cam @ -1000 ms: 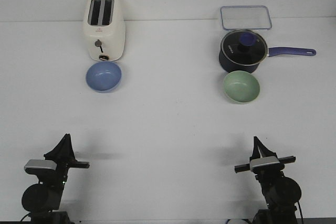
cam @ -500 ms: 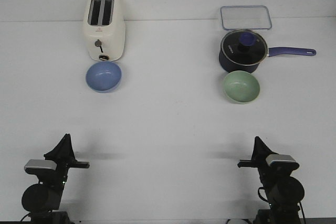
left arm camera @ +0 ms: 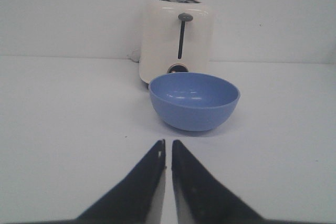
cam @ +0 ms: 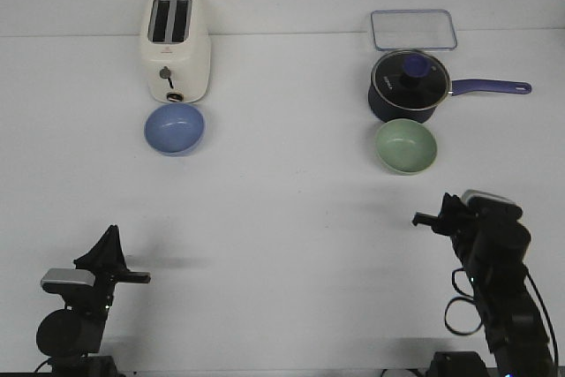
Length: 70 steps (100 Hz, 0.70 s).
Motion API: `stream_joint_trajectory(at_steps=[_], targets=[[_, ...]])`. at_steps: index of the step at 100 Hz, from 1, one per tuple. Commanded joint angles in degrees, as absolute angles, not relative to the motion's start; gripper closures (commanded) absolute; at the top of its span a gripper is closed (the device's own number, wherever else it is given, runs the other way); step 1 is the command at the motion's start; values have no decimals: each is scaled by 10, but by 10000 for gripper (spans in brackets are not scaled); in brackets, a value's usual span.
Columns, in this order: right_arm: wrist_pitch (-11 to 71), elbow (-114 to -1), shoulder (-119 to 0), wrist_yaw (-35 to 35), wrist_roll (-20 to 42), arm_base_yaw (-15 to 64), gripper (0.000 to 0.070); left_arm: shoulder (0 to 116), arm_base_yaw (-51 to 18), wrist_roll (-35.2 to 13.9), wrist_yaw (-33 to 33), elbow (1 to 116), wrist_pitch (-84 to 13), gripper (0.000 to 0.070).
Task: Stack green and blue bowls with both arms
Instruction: 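Reach the right gripper forward to the rim of the pale green bowl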
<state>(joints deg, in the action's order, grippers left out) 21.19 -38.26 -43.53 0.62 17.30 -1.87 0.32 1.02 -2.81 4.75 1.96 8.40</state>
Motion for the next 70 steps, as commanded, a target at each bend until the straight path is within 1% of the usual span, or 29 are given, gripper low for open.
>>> stream_joint_trajectory(at_steps=[1, 4, 7, 14, 25, 47, 70], targets=[[211, -420, -505, 19, 154, -25, 319, 3, 11, -22, 50, 8, 91, 685], [211, -437, -533, 26, 149, -28, 277, 3, 11, -22, 50, 8, 90, 685], [211, -453, -560, 34, 143, -31, 256, 3, 11, -22, 50, 8, 90, 685], [211, -488, -617, 48, 129, -38, 242, 3, 11, -22, 50, 8, 90, 685], [217, -546, -705, 45, 112, -48, 207, 3, 11, -22, 50, 8, 90, 685], [235, -640, -851, 43, 89, -67, 207, 3, 11, -22, 50, 8, 91, 685], [232, -688, -944, 43, 76, -73, 217, 3, 11, -22, 50, 8, 90, 685]])
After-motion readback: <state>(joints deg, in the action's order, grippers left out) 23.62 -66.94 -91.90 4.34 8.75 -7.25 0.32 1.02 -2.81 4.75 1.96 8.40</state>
